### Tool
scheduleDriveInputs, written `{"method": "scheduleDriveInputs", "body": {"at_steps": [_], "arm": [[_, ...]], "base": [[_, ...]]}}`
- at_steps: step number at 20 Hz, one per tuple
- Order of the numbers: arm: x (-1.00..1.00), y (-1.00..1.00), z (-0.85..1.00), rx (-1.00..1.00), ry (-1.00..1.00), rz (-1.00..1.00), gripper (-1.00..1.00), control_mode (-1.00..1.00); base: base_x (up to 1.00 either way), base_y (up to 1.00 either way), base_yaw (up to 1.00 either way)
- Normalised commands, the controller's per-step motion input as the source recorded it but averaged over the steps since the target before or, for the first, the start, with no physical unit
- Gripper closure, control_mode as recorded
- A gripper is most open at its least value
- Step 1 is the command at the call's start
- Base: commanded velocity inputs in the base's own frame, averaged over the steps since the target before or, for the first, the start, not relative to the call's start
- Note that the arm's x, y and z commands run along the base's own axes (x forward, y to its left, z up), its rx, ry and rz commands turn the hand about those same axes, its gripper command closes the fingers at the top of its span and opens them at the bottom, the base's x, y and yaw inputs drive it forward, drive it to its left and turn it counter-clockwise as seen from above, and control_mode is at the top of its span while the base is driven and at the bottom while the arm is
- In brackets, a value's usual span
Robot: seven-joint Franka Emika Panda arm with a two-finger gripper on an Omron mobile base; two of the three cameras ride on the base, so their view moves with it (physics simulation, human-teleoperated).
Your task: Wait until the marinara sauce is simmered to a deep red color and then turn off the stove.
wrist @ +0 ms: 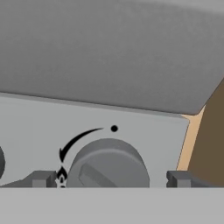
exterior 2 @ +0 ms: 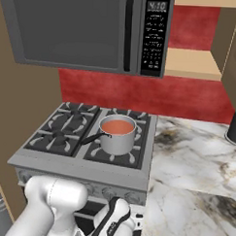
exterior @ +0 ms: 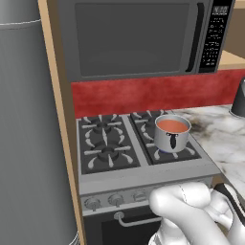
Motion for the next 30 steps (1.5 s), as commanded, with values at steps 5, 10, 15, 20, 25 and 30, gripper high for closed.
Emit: {"method": "scheduleDriveInputs", "body": {"at_steps": [5,10,15,20,25,30], "arm": [[0.08,0.03,0.00,0.00,0.00,0.00,-1.00,-1.00],[0.02,0.14,0.00,0.00,0.00,0.00,-1.00,-1.00],[0.01,0.13,0.00,0.00,0.00,0.00,-1.00,-1.00],[0.11,0.00,0.00,0.00,0.00,0.00,-1.00,-1.00],[0.15,0.00,0.00,0.00,0.00,0.01,-1.00,-1.00],[0.16,0.00,-0.02,0.00,0.00,0.01,-1.00,-1.00]], "base": [[0.00,0.00,0.00],[0.00,0.00,0.00],[0.00,0.00,0.00],[0.00,0.00,0.00],[0.00,0.00,0.00],[0.00,0.00,0.00]]}}
